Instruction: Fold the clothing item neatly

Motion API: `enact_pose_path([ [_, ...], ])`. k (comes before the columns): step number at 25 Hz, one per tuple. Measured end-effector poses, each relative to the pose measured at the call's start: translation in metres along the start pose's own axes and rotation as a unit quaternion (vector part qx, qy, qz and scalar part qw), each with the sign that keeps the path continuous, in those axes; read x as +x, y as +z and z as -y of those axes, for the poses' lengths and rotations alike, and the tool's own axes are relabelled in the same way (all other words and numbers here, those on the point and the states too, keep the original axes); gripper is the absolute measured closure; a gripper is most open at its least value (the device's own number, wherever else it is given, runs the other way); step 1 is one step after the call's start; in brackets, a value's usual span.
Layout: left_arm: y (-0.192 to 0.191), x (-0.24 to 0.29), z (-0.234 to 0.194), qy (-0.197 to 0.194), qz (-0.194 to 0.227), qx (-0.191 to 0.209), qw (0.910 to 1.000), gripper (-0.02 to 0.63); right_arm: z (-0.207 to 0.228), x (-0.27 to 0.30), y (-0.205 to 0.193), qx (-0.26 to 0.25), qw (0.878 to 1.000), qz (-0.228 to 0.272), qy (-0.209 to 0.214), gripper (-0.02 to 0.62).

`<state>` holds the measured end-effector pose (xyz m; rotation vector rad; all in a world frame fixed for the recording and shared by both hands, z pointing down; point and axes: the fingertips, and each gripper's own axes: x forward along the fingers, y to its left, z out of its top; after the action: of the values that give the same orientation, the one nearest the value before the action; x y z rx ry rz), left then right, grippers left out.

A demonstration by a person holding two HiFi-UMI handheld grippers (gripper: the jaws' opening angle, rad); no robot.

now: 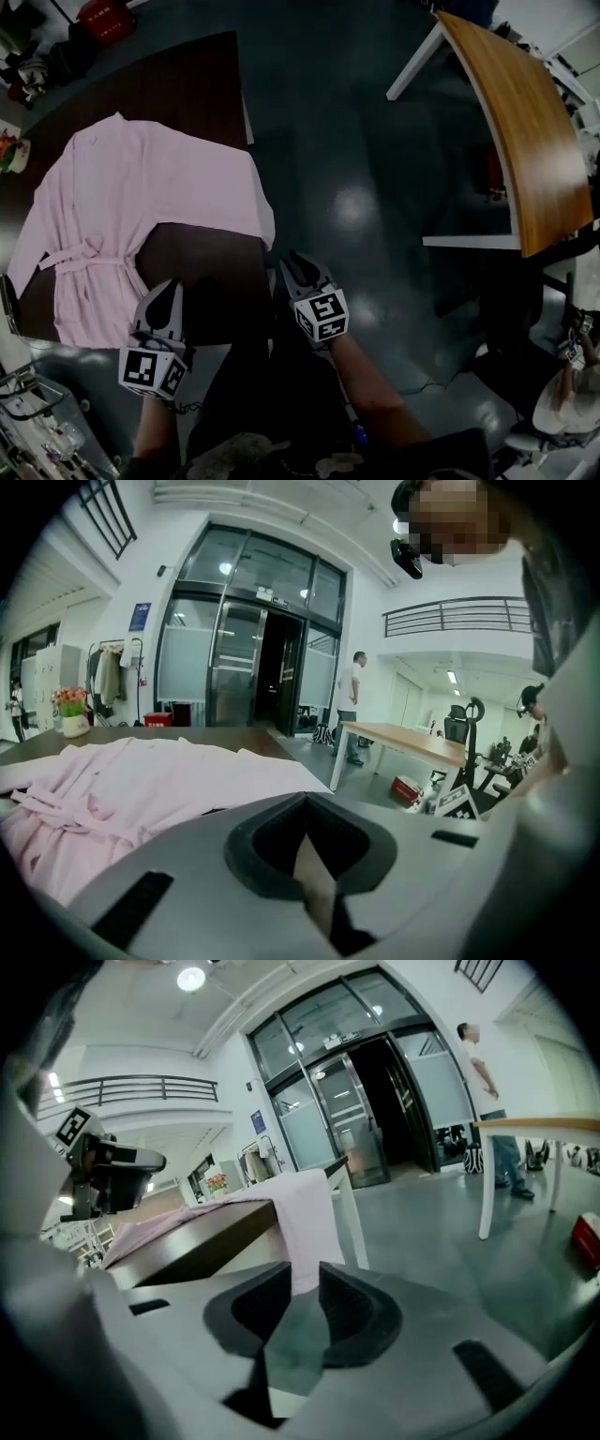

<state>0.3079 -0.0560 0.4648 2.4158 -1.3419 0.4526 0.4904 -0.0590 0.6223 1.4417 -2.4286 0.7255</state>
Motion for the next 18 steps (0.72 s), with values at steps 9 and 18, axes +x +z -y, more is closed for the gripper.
enact_pose_path([
  [9,-0.007,0.028,-0.007,0.005,-0.017,-0.01,0.9998,0.597,-0.001,0.056,-0.027,0.007,0.999,-0.037,0.033,0.495],
  [18,-0.004,0.022,-0.02,0.035,-0.019,-0.009,0.9992,0.597,0.025,0.045,-0.019,-0.012,0.998,-0.068,-0.002,0.578],
])
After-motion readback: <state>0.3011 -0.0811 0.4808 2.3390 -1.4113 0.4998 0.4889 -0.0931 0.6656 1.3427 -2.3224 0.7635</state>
